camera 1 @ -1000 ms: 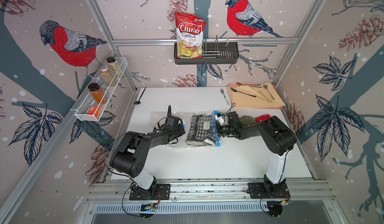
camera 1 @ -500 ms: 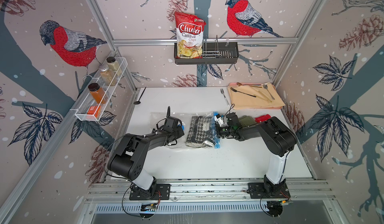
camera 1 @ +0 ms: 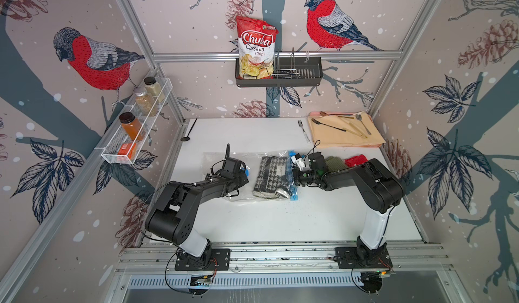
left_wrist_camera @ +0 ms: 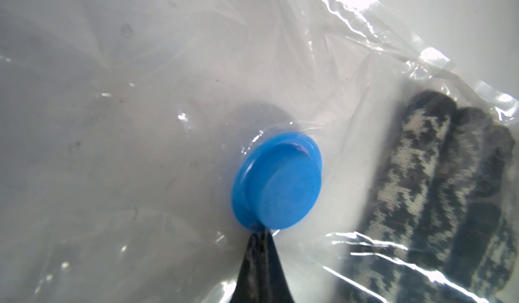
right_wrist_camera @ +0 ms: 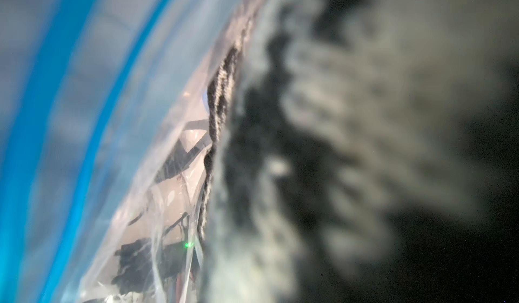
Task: Take the scarf out of the vacuum bag
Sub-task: Take out the scarf from the vacuum bag.
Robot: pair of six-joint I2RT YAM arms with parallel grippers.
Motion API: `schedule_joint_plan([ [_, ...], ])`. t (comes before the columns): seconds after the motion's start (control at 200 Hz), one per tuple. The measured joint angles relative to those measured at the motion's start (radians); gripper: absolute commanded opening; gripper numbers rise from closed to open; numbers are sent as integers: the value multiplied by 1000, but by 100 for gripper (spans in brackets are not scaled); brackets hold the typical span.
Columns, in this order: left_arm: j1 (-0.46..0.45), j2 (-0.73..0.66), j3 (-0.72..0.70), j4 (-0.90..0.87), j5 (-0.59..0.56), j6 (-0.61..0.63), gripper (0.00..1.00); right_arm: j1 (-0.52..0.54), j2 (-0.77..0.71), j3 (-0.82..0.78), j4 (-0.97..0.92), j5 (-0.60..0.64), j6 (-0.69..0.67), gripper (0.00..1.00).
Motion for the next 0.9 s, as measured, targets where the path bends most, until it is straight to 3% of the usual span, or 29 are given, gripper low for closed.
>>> schedule_joint_plan([
  [0.2, -1, -2, 0, -2, -6, 0, 0, -13, -12, -8, -2, 7, 0, 0],
  [0.24, -1, -9, 0, -14, -7, 0, 7, -13, -12, -8, -3, 7, -1, 0],
  [0.305, -6, -27, 2, -45, -9, 1, 31, -13, -11, -7, -7, 7, -9, 0],
  [0.345, -11, -39, 8, -72, -15, 1, 40, -11, -10, -4, -15, 8, -18, 0],
  [0.515, -49, -86, 89, -165, -55, 8, 59, 2, 2, 11, -42, 24, -31, 0],
  [0.901, -61, 82, 247, -348, -174, 36, 60, 8, 6, 11, -50, 30, -54, 0],
])
